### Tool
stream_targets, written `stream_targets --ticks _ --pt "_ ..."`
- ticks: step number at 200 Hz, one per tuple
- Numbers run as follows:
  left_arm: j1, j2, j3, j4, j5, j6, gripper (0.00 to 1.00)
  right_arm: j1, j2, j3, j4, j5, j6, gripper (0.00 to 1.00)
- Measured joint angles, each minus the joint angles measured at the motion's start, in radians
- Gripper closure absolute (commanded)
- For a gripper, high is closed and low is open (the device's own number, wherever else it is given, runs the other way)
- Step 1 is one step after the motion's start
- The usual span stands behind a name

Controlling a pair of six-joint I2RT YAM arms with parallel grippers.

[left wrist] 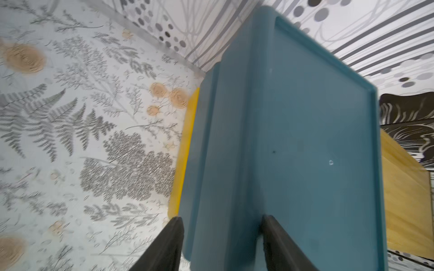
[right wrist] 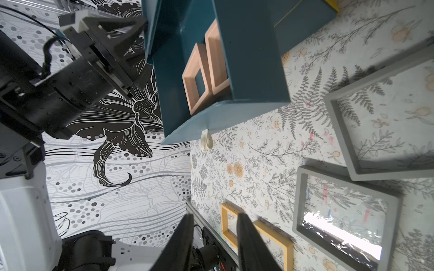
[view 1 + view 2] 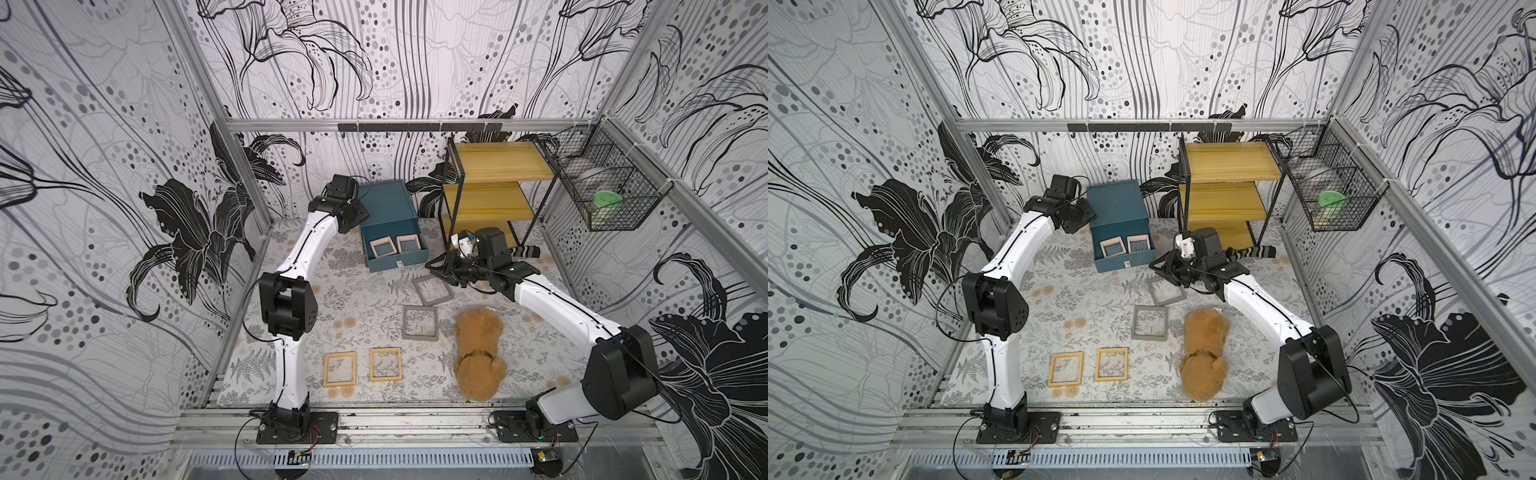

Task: Place the brooch boxes into the drawer by color
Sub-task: Place the brooch box in the drawer, then close the drawer in the storage box.

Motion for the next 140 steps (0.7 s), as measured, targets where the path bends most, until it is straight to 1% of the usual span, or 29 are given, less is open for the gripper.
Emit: stream_targets --ticks 43,81,106,140 --pt "0.006 -0.008 -0.047 0.090 0.022 -0.003 0.65 0.033 0.048 0.000 0.099 0.002 0.071 0.69" --pt "0.007 -0.038 -0.105 0.141 0.026 0.001 0.68 0.046 0.093 0.000 0.199 0.032 0.137 0.72" --pt "0.007 -0.043 -0.112 0.144 0.027 0.003 0.68 0.050 0.124 0.000 0.249 0.057 0.170 0.72" --pt "0.008 -0.043 -0.113 0.146 0.031 0.004 0.69 0.053 0.149 0.000 0.272 0.081 0.193 0.73"
